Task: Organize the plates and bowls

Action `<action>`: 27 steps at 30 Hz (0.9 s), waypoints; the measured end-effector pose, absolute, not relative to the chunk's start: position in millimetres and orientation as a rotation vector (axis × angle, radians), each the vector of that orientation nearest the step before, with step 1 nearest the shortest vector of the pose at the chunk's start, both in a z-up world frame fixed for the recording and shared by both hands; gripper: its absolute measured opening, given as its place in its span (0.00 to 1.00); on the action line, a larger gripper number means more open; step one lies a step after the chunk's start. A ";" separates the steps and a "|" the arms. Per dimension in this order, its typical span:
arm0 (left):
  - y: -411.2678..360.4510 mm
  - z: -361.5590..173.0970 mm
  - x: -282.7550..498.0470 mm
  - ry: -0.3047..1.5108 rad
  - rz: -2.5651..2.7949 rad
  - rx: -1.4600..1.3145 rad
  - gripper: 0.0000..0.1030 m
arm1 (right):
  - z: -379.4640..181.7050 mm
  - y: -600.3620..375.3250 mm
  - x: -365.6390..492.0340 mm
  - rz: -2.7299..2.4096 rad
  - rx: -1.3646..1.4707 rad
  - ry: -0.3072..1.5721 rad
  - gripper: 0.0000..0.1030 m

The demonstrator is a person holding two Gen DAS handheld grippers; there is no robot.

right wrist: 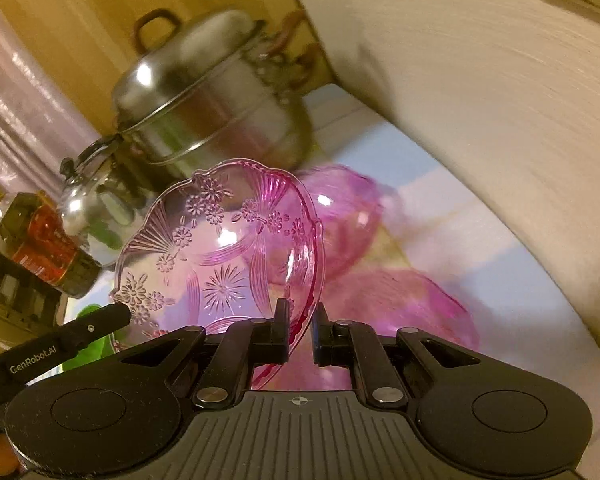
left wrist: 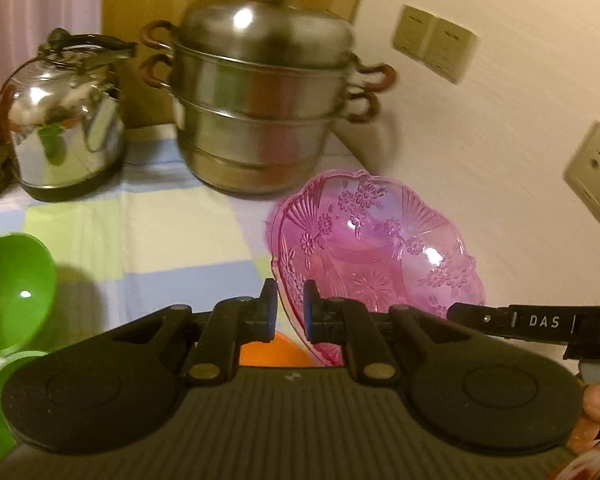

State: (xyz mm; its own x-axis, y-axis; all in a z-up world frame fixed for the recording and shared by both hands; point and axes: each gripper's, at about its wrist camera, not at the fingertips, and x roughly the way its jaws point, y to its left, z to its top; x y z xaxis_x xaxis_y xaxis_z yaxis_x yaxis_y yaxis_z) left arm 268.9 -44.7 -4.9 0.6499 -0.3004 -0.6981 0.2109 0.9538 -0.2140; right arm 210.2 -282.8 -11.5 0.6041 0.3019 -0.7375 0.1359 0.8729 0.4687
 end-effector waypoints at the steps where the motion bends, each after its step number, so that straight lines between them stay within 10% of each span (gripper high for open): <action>1: -50.8 -6.3 264.5 0.819 -0.299 -0.112 0.11 | -12.4 -289.0 204.1 0.091 0.530 0.931 0.10; 27: -118.7 -82.5 227.6 0.961 -0.294 -0.044 0.11 | -79.5 -350.3 155.7 0.011 0.516 1.021 0.10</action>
